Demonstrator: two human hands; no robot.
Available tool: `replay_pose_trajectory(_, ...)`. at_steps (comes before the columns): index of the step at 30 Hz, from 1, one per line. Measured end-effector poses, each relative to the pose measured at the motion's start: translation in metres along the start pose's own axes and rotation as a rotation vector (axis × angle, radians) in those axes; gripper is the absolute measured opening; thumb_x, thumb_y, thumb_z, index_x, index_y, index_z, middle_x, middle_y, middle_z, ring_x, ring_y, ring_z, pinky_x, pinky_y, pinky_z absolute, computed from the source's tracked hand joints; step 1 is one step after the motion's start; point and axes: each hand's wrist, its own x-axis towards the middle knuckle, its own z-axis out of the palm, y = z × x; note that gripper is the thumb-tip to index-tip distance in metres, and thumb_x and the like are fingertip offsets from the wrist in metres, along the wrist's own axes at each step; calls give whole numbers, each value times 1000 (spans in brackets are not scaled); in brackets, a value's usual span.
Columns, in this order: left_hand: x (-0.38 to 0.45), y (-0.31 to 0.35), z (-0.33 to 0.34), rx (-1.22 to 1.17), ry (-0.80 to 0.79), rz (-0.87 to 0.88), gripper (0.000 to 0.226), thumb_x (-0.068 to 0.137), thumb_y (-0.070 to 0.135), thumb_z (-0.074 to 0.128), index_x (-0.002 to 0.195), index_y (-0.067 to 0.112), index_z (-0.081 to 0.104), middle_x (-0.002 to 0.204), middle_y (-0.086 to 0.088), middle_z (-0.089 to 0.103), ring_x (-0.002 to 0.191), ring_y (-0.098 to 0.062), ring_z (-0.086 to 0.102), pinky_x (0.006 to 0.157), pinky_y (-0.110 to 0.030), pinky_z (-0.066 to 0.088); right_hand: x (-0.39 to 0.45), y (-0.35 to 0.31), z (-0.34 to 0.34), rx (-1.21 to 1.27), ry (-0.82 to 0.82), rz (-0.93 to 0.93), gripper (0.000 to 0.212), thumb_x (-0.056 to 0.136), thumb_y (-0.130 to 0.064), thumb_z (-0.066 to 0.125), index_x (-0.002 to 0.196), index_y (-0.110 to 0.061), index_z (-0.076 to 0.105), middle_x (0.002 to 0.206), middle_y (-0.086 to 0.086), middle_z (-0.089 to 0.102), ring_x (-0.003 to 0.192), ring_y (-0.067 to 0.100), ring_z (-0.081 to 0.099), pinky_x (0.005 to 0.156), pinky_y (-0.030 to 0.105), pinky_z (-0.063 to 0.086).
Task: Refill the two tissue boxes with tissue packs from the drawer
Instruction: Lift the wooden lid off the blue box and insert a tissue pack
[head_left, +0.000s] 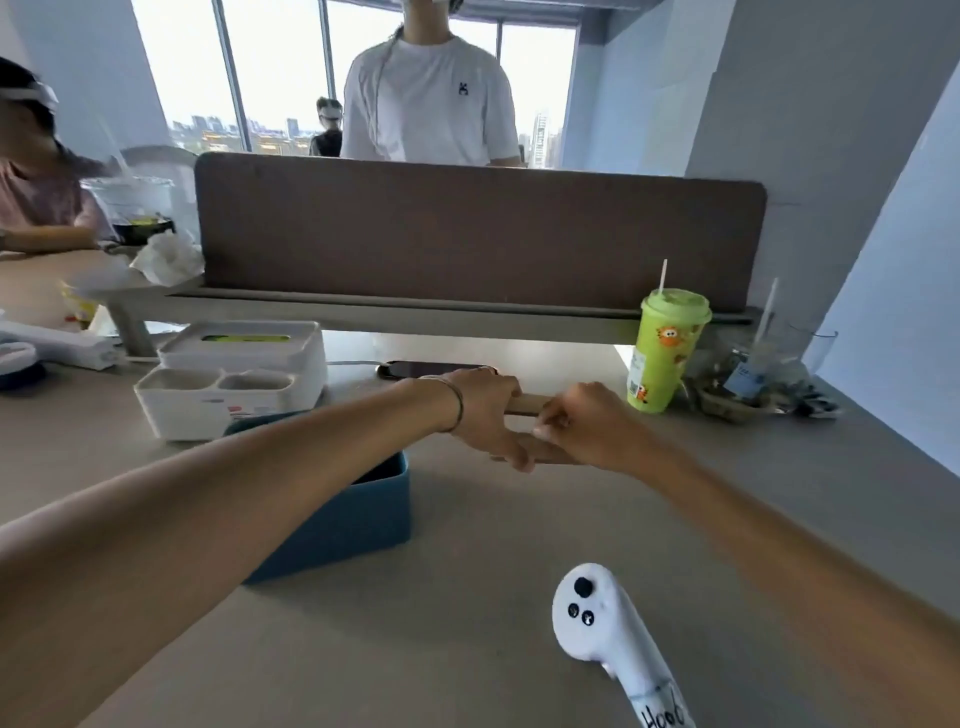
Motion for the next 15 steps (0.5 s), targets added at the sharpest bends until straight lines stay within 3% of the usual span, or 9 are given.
replay_pose_trajectory(5, 19, 9, 27, 35, -61, 5, 74, 52, 77, 69, 107, 29, 56, 96, 5, 61, 84, -14, 60, 78, -37, 55, -4, 17, 17, -8, -65, 46, 18, 78, -39, 68, 83, -27, 80, 84, 0, 77, 79, 21, 70, 72, 33, 55)
replay_pose_trajectory(12, 37, 7, 46, 72, -160, -43, 103, 38, 87, 64, 127, 40, 45, 116, 5, 54, 109, -23, 57, 88, -44, 52, 5, 27, 31, -22, -96, 69, 17, 84, -22, 63, 85, -24, 80, 93, 4, 77, 87, 27, 69, 78, 37, 56)
replay_pose_trajectory(15, 36, 7, 45, 23, -171, -31, 101, 54, 79, 71, 137, 30, 42, 127, 0, 57, 115, -23, 54, 95, -45, 49, 5, 28, 29, -12, -69, 91, 19, 85, -23, 62, 89, -25, 81, 91, 7, 76, 84, 30, 68, 72, 36, 54)
